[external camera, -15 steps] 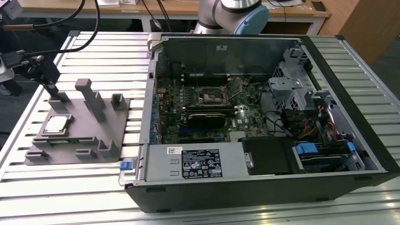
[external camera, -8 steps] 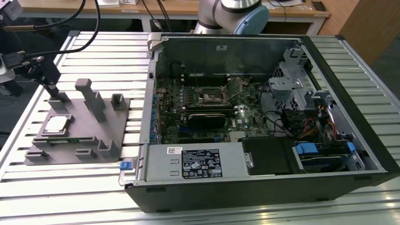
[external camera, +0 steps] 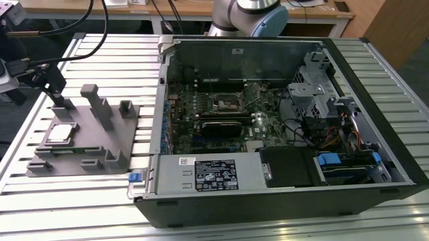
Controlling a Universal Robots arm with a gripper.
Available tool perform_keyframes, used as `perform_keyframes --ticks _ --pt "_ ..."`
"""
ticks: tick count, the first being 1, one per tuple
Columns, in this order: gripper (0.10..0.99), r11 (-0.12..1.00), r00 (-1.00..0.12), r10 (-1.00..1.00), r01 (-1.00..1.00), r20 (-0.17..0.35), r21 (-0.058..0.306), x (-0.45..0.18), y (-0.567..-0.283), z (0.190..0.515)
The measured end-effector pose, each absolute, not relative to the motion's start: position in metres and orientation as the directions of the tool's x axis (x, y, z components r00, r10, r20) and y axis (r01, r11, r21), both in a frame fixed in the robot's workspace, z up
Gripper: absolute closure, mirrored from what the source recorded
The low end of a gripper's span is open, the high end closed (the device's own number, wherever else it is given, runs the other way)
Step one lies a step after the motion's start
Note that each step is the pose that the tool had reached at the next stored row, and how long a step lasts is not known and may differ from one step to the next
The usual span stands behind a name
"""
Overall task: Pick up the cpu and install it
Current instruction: 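Pick up the cpu and move it towards the insertion slot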
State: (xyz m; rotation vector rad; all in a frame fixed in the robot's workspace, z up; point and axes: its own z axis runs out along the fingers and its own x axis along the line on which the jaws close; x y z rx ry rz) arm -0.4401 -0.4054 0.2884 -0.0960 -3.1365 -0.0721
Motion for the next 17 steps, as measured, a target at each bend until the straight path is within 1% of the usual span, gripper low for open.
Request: perform_keyframes --ticks 17 --pt "0.267 0.997 -0.998 0.061 0.062 0.016 0.045 -0.4401 -0.4054 0.2822"
